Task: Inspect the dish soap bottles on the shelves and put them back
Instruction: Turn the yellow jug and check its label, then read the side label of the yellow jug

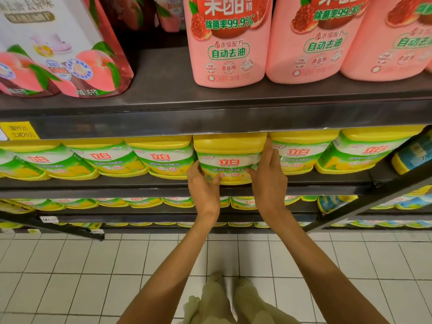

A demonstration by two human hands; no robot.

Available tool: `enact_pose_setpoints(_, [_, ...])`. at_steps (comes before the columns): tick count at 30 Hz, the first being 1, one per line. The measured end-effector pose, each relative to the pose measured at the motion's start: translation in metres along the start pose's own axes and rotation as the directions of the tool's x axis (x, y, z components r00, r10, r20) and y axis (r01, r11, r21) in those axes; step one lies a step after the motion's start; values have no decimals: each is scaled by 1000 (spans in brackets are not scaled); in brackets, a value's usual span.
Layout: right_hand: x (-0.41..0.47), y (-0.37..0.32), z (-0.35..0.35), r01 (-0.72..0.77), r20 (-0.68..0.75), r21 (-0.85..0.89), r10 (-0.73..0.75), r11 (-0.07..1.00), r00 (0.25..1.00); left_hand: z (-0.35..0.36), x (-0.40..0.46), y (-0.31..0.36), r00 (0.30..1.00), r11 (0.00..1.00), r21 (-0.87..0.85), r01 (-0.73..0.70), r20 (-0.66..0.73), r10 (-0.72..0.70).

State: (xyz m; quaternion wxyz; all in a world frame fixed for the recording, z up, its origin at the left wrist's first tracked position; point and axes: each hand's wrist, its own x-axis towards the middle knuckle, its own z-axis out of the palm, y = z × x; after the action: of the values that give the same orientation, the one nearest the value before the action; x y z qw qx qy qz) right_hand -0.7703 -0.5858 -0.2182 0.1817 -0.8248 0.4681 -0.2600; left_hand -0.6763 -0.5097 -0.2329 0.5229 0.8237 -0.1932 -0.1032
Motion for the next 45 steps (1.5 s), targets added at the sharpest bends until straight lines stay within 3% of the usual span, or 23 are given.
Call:
enact_pose_setpoints(6, [6,-3,11,5,-43,-2,-5,1000,999,9,4,6,998,1000,-23,17,-56,-19])
enact_pose_setpoints(10, [7,-6,16,7,-82,4,-7,1000,997,5,9,4,999,998,49,42,5,-43])
enact_pose_setpoints(13, [0,-9,18,-125,-130,88,136,988,982,-14,12,-5,994,998,-24,53,97,-51])
enact_pose_setpoints(15, [-15,-19,20,-158,-185,101,174,982,967,-38,17,-15,999,997,-79,24,36,-21])
enact_pose_setpoints(19, [-38,-74,40,134,-295,82,-105,988,950,-96,48,-42,996,990,-140,20,-85,-32])
enact_pose_setpoints(21, [-36,-109,54,313,-323,53,-280,948,904,-116,67,-51,999,991,-128,47,31,-43])
enact_pose_setpoints(23, [-28,-139,65,358,-339,15,-332,934,880,-130,79,-56,979,991,-132,12,202,15])
enact_pose_setpoints(26, [-15,-169,71,226,-332,64,-193,972,923,-139,88,-60,932,991,-130,-28,355,73])
enact_pose_setpoints(30, [-5,-183,74,106,-273,25,-95,994,957,-145,96,-63,929,984,-167,-56,352,113])
enact_pose_setpoints(35, [-4,-186,68,11,-247,398,95,917,964,-152,103,-66,927,985,-149,-92,348,139])
enact_pose_setpoints(40, [-6,-178,62,6,-204,523,118,853,972,-156,108,-69,921,986,-75,-146,354,163])
enact_pose_setpoints(45, [-17,-173,58,12,-108,685,85,729,990,-164,105,-70,931,982,-169,-84,338,138])
